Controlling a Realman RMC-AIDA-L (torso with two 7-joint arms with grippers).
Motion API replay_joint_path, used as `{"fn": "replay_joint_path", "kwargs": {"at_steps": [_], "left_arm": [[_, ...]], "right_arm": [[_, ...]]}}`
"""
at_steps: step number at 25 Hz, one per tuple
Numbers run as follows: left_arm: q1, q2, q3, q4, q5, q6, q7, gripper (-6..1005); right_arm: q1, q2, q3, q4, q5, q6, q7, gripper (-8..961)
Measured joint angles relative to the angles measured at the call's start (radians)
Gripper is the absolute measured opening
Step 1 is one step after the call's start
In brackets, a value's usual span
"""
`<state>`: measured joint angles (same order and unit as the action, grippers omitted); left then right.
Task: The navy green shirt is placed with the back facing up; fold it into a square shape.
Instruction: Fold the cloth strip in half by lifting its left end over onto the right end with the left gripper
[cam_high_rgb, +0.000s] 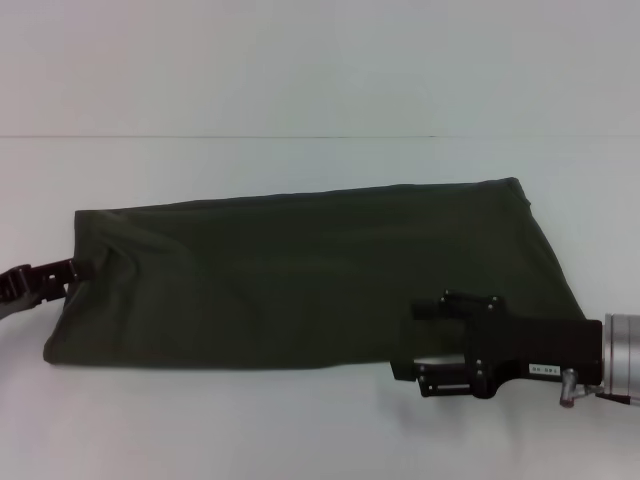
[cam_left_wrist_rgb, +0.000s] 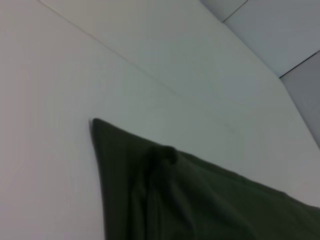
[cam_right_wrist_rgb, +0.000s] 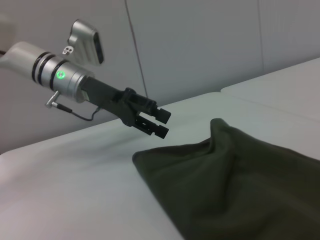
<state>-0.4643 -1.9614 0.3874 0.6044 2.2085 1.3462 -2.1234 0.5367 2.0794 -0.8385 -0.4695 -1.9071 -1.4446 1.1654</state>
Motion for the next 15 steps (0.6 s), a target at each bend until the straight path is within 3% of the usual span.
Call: {"fn": "replay_joint_path", "kwargs": {"at_steps": [15], "left_arm": [[0.012, -0.003, 0.012, 0.042, 0.07, 0.019, -0.022, 742]], "right_arm": [[-0.008, 0.003, -0.022, 0.002, 0.0, 0.01, -0.001, 915]]}}
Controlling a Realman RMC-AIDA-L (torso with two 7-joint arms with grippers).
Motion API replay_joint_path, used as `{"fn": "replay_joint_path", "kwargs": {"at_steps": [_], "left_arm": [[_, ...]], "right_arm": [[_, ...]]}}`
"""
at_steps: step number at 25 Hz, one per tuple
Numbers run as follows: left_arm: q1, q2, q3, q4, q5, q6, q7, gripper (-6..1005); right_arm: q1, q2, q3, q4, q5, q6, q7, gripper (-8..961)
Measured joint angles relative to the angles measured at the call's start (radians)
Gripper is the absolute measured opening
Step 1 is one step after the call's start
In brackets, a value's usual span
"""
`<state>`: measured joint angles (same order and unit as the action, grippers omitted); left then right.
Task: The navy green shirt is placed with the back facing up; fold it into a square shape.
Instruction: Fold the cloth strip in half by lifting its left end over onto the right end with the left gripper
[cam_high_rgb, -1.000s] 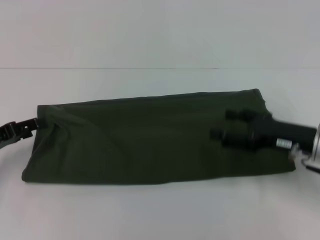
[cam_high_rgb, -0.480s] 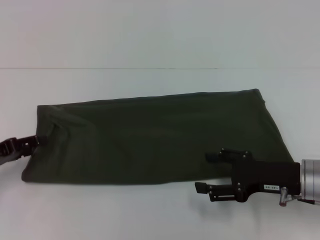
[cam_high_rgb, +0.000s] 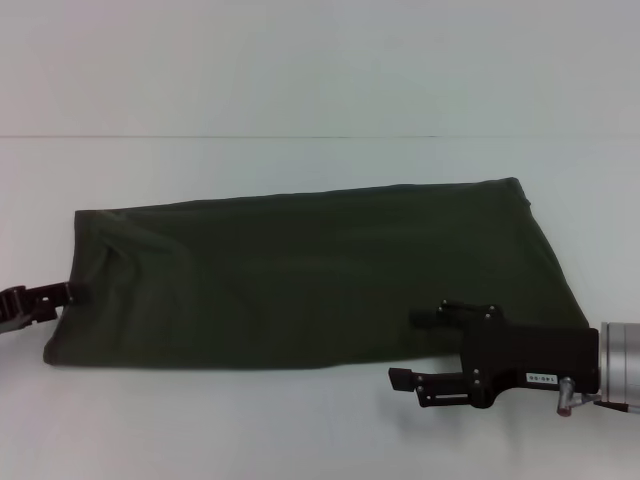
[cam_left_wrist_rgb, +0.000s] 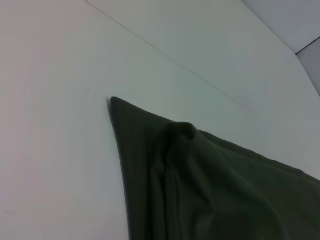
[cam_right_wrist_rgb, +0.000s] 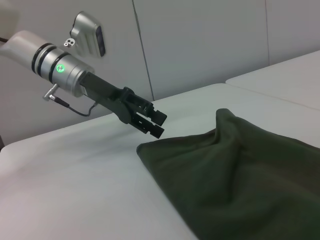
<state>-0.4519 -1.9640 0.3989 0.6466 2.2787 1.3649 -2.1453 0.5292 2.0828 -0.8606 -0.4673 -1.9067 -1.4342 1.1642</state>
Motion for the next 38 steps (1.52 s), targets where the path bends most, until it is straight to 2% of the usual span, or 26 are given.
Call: {"fn": "replay_joint_path", "kwargs": {"at_steps": [20, 30, 35, 38], "left_arm": [[0.01, -0.007, 0.025, 0.0, 0.031, 0.001, 0.001, 740], [0.006, -0.003, 0.052, 0.006, 0.083, 0.063, 0.0, 735], [0.004, -0.005, 0.062, 0.009, 0.105, 0.053, -0.001, 649], [0.006, -0.004, 0.062, 0.011, 0.105, 0.056, 0.007, 424]], "right_arm": [[0.0, 0.0, -0.002, 0.004, 0.0, 0.0, 0.004, 916], [-0.001, 0.0, -0.003, 0.0, 0.0, 0.0, 0.009, 915], [0.0, 0.0, -0.002, -0.001, 0.0, 0.003, 0.009, 915], [0.001, 0.001, -0.002, -0.002, 0.0, 0.008, 0.009, 916]]}}
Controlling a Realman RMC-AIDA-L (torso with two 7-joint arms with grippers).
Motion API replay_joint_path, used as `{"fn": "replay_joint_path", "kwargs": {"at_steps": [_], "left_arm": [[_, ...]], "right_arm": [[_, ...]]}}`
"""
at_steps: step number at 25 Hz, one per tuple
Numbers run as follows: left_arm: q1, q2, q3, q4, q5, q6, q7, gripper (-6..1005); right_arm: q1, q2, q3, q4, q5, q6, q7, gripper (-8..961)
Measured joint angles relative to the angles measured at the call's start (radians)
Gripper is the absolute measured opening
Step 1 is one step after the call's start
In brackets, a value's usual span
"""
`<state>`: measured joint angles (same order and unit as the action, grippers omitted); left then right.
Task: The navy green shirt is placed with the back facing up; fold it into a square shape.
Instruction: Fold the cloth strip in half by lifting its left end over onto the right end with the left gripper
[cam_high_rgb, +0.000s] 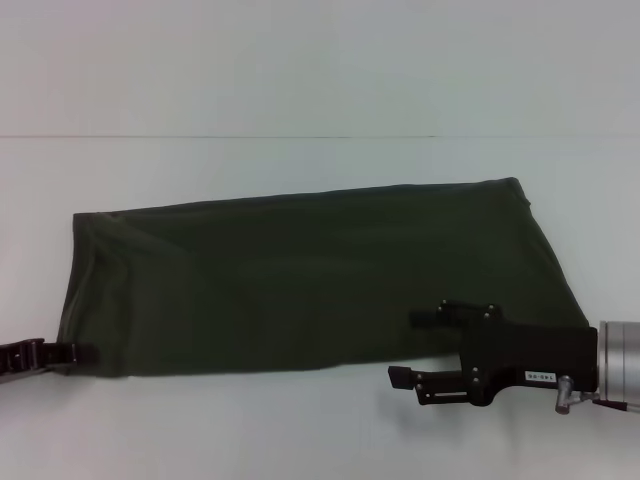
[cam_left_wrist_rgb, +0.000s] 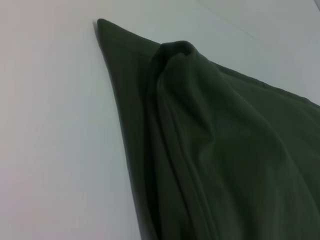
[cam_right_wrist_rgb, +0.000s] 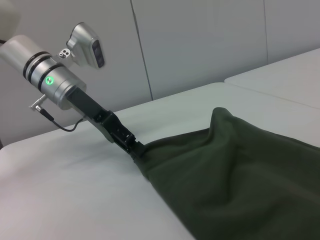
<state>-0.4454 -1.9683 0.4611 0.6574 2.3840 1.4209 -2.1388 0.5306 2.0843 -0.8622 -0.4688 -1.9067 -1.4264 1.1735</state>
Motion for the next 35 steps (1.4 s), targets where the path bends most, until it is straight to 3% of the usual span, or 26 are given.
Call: {"fn": "replay_joint_path", "kwargs": {"at_steps": [11, 16, 23, 35], "left_arm": [[0.029, 0.002, -0.01, 0.01, -0.007, 0.038, 0.026, 195], [0.033, 0.0, -0.021, 0.009, -0.008, 0.066, 0.055, 7], [0.047, 0.012, -0.172, 0.005, -0.009, 0.151, 0.105, 18], [0.058, 0.016, -0.173, 0.005, 0.048, 0.126, 0.064, 36]], "right_arm": [[0.004, 0.0, 0.003, 0.001, 0.0, 0.006, 0.002, 915], [0.007, 0.0, 0.006, 0.001, 0.0, 0.009, 0.002, 916], [0.009, 0.0, 0.006, 0.0, 0.0, 0.016, 0.001, 916], [0.017, 0.002, 0.004, -0.001, 0.002, 0.017, 0.001, 915]]}}
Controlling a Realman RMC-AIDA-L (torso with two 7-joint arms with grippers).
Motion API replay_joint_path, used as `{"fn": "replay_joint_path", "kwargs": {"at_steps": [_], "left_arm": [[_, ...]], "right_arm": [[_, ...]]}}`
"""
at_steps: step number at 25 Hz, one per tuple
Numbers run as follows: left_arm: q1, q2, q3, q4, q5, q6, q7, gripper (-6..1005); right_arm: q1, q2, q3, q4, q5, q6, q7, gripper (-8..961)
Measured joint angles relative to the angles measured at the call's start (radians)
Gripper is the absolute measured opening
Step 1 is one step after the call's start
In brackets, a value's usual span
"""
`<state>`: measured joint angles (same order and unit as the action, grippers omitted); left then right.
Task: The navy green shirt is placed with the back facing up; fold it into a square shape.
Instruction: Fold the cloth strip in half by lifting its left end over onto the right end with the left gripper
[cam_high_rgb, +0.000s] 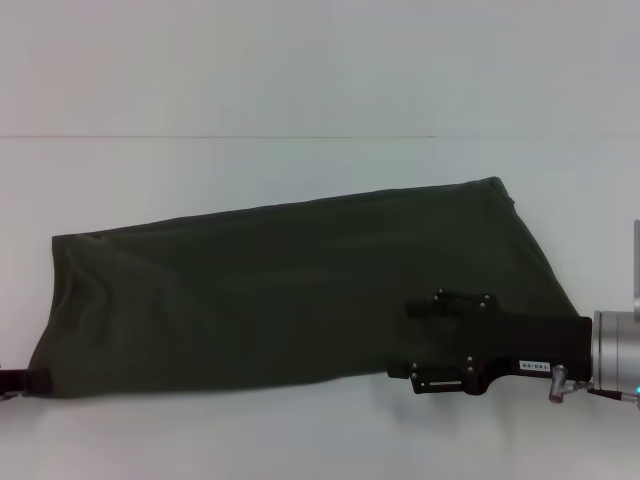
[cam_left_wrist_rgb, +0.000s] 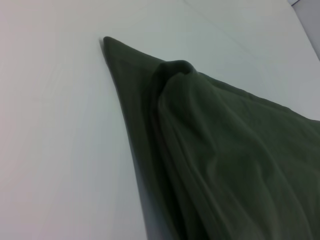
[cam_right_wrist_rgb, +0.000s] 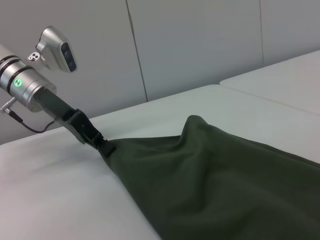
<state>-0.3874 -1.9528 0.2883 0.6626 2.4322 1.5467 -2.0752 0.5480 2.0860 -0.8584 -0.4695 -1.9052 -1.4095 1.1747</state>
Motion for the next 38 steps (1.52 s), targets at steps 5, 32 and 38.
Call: {"fn": "replay_joint_path", "kwargs": {"at_steps": [5, 32, 38], "left_arm": [[0.0, 0.001, 0.001, 0.004, 0.003, -0.003, -0.038, 44], [-0.072, 0.018, -0.053, 0.042, -0.094, 0.075, -0.139, 596], [-0.149, 0.01, 0.054, -0.058, -0.087, -0.07, -0.137, 728]], "right_arm": [[0.002, 0.0, 0.0, 0.0, 0.0, 0.0, 0.0, 915], [0.004, 0.0, -0.004, 0.005, 0.003, 0.001, 0.0, 915], [0.007, 0.001, -0.006, 0.008, 0.001, 0.017, 0.0, 916]]}}
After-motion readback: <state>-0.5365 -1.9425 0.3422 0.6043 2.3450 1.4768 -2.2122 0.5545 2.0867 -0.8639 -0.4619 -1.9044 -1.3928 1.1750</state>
